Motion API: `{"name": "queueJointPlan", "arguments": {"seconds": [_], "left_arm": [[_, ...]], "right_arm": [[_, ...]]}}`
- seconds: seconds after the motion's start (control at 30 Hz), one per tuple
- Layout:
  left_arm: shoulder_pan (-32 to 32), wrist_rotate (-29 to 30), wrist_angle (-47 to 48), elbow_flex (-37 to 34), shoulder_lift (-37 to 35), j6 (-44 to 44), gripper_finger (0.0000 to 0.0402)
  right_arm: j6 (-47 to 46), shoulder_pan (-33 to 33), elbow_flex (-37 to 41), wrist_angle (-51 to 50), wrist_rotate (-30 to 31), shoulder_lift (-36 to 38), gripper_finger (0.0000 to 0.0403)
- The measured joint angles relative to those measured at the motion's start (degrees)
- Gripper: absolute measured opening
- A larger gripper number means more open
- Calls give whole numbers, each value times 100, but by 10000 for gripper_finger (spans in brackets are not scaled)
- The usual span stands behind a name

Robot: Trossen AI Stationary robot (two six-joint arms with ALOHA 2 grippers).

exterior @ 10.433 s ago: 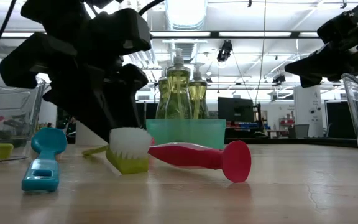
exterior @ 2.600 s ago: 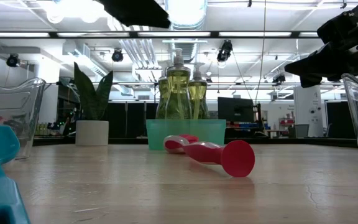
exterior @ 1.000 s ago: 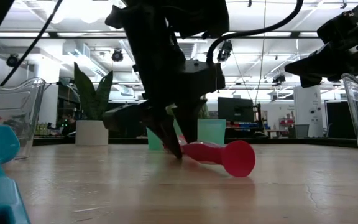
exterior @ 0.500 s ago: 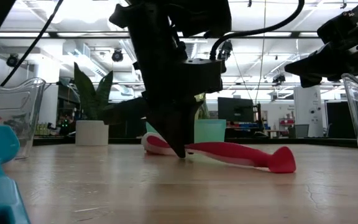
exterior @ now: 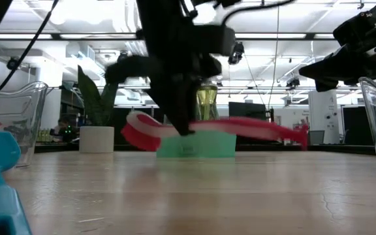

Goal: Pick & Place Kitchen Sink Supplies
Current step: Put the red toilet brush into the left transparent bin

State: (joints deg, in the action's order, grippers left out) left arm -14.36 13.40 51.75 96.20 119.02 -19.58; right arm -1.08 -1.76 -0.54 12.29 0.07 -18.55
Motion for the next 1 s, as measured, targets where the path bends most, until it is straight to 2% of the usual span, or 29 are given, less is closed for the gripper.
{"name": "queueJointPlan", "arguments": {"seconds": [0.2, 0.4, 0.53, 0.8, 1.0], "left_arm": [[-93, -93, 629, 0, -463, 914, 23], [-333, -108, 1441, 0, -1089, 2445, 29], [-539, -406, 1958, 0, -1570, 3582, 26], [-1202, -618, 2309, 0, -2583, 5381, 28], [-2003, -406, 2424, -90, -3170, 7166, 27]], "right_arm": [[0, 0, 0, 0, 3, -4, 8], [1, 2, 0, 0, -2, -1, 8], [0, 0, 0, 0, 0, -2, 8], [0, 2, 0, 0, -2, -4, 8], [0, 0, 0, 0, 0, -2, 8]]}}
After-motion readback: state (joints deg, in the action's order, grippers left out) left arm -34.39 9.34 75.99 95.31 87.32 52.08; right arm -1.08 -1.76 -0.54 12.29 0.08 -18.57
